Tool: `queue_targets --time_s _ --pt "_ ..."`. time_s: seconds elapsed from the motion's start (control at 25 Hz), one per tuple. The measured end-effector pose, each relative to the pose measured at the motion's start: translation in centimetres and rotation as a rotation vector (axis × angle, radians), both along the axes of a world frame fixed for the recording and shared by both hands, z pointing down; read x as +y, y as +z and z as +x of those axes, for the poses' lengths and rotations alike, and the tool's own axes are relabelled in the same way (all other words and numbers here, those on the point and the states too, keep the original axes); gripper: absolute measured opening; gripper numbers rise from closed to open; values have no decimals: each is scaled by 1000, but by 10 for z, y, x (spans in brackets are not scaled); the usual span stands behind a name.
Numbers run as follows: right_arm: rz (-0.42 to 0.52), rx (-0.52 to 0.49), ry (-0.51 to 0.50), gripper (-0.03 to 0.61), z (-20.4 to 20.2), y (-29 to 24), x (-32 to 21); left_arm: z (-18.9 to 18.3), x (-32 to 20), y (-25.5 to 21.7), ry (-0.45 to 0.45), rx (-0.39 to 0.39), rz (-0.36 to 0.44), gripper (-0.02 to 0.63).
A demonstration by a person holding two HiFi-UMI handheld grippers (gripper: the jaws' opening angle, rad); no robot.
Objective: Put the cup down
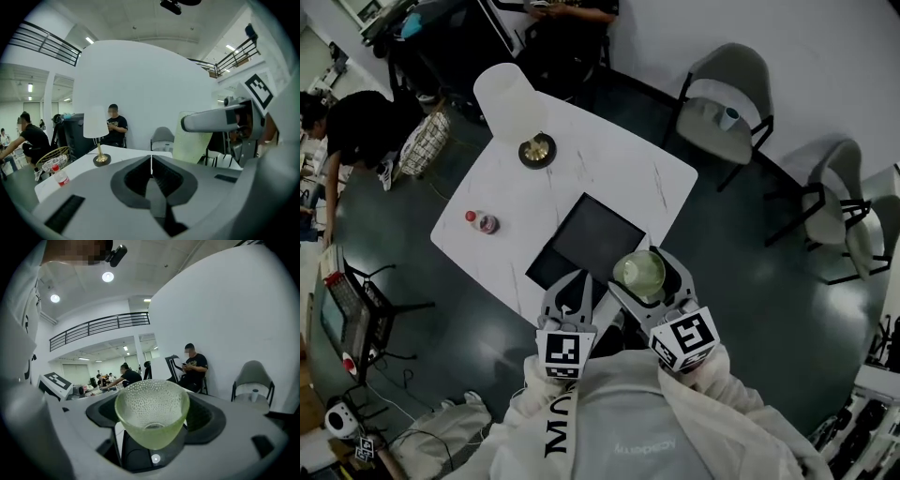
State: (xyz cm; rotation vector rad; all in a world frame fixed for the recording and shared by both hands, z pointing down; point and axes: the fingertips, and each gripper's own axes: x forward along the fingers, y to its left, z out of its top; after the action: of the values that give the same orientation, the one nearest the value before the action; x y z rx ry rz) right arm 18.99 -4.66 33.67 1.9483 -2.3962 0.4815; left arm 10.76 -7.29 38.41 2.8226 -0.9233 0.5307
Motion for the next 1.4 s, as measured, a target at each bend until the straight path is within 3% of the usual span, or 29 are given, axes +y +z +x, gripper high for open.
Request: queue_targets --time_s 0.76,1.4 --pt "-28 -19 -331 399 -68 16 -78 -72 -45 10 -327 -20 -22 15" --pt "-35 -2 -512 399 -113 30 -116 -118 -64 17 -502 -46 -7 15"
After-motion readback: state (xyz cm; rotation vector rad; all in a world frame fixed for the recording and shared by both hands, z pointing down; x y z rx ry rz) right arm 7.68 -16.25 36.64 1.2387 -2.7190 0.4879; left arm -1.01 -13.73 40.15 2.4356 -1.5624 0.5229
